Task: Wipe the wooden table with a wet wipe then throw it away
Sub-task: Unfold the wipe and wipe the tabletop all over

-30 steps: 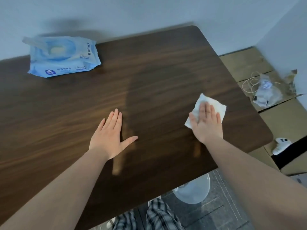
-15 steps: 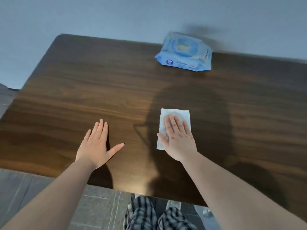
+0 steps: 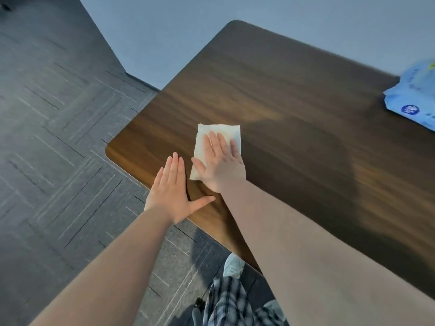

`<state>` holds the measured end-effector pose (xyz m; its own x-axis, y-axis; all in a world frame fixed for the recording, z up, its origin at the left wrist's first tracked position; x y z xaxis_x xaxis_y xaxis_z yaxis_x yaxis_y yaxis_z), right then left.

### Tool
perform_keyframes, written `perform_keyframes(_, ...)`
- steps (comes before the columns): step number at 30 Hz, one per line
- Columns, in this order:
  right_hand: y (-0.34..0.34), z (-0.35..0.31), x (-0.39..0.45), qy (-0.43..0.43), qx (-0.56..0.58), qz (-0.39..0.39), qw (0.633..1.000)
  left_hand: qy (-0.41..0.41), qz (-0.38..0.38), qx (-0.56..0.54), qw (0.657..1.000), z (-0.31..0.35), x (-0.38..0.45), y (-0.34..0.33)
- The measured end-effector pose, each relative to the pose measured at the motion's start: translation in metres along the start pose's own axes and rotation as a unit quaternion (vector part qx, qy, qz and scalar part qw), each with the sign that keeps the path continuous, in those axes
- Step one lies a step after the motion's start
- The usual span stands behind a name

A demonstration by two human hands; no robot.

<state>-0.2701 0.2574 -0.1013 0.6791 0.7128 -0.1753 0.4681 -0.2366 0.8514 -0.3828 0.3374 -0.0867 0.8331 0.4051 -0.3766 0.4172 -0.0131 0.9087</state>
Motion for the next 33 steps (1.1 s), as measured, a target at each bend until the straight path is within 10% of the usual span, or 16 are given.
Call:
perform_keyframes(9,0.005,0.005,0.005,0.010,-0.011,-0.031,0.999,-0.009,-0.009,-0.002,1.000,0.001,0.000,0.001)
perform_keyframes(18,0.050,0.135,-0.119,-0.185,-0.003,-0.006,0.983,-0.109,0.007,0.078,0.991,0.047,-0.005,0.030)
perform_keyframes(33,0.131,0.367,-0.480,-0.587,0.054,0.177,0.788,-0.373,0.056,0.104,0.920,0.360,-0.035,0.068)
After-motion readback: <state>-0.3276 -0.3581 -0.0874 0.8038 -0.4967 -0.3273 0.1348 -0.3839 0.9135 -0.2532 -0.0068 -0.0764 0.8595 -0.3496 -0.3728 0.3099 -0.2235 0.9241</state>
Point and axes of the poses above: each hand's wrist, its own x-axis towards the middle knuckle, its own y-axis out of the back of the hand, z = x × y, the point moved 2 cm from there along x, towards the middle knuckle, and after that the axes turned 12 degrees about x, right-handed, at the moved point
